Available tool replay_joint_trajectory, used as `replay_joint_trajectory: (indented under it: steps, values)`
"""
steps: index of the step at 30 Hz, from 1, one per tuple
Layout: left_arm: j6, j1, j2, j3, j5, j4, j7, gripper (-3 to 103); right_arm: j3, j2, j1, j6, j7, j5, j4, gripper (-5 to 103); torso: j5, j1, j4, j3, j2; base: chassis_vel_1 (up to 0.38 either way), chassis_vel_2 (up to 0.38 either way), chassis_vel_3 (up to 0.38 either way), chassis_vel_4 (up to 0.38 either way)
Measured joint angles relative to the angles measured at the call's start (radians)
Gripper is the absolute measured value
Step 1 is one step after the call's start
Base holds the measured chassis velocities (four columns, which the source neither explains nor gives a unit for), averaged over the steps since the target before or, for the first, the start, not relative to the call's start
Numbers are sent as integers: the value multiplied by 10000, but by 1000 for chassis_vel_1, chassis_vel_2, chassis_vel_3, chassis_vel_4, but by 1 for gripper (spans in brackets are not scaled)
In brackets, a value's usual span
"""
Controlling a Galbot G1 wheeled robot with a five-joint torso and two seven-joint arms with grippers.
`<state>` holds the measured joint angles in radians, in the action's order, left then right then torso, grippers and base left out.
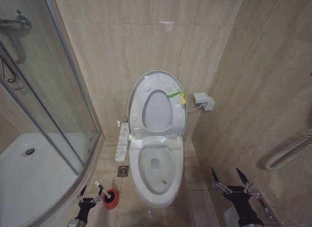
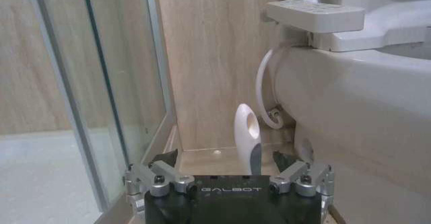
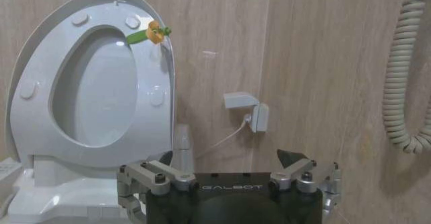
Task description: Open the toilet lid, clean the toilet bowl with a toilet brush, close the toilet lid, and flush.
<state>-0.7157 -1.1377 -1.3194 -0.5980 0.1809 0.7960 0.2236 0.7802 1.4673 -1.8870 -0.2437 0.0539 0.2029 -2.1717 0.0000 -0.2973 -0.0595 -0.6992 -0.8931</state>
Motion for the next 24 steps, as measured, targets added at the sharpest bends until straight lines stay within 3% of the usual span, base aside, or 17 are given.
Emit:
replay_joint_trajectory:
  steps: [8,24]
  values:
    - [-494,628,58,4,-147,-811,200,95,0,0,0,0,0,0,0,100,1,0,-1,1,0,0,0,0,0]
    - [-536,763,-49,36,-199,-968,337,93,0,0,0,0,0,0,0,100,0,0,0,1,0,0,0,0,0]
